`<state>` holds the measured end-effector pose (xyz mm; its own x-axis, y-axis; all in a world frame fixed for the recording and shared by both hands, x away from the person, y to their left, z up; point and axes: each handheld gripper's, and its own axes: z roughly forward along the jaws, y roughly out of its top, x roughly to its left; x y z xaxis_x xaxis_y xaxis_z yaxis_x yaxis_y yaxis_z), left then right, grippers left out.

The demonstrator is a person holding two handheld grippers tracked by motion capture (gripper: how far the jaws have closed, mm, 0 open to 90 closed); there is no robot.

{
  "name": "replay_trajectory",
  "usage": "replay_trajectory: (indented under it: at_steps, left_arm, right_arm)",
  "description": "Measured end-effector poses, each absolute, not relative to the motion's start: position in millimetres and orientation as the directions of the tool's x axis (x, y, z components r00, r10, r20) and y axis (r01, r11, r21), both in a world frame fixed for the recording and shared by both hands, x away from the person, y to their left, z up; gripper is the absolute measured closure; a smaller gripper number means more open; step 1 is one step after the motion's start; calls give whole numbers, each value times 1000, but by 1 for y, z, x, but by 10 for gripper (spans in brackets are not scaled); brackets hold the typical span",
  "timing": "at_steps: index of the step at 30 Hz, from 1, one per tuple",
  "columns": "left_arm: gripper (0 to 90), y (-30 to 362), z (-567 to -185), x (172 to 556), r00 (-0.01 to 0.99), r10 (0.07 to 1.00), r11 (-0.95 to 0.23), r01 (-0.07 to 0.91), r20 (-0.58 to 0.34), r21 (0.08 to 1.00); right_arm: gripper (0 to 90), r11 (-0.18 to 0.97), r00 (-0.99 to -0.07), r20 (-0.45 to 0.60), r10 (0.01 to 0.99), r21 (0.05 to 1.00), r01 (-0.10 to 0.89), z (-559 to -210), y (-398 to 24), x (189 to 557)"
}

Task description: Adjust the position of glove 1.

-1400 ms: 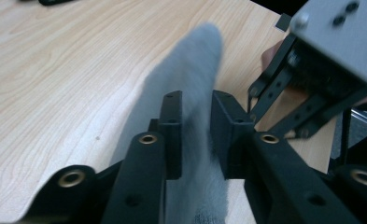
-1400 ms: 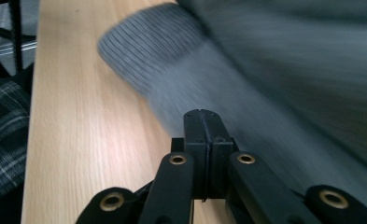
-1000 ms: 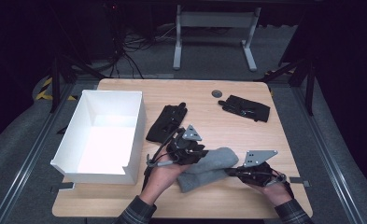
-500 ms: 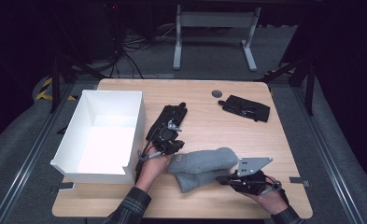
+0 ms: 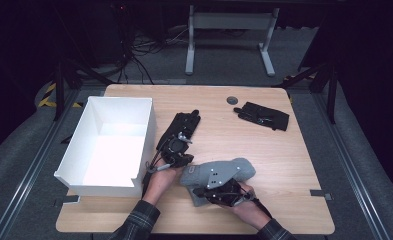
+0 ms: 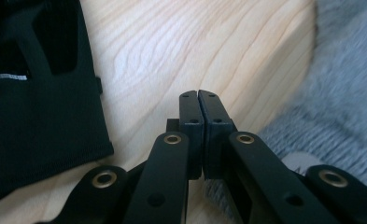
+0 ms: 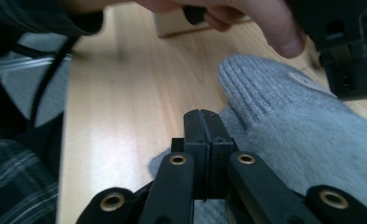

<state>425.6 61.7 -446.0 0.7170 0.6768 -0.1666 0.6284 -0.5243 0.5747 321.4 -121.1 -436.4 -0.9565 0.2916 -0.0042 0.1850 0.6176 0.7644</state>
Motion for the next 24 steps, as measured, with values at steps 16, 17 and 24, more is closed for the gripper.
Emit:
replay_trajectory:
  at_steps: [16, 17, 24]
  left_arm:
    - [900, 55, -438, 413, 766, 578, -542, 618, -282, 570]
    - [900, 54, -436, 410, 774, 566, -543, 608, -282, 580]
    - [900, 48, -426, 399, 808, 505, -543, 570, -303, 617]
  right_arm:
    - [900, 577, -913, -25, 407, 782, 236, -439, -140, 325]
    - [900, 566, -911, -19, 413, 789, 240, -438, -144, 325]
    - [900, 564, -906, -29, 421, 791, 237, -440, -147, 319]
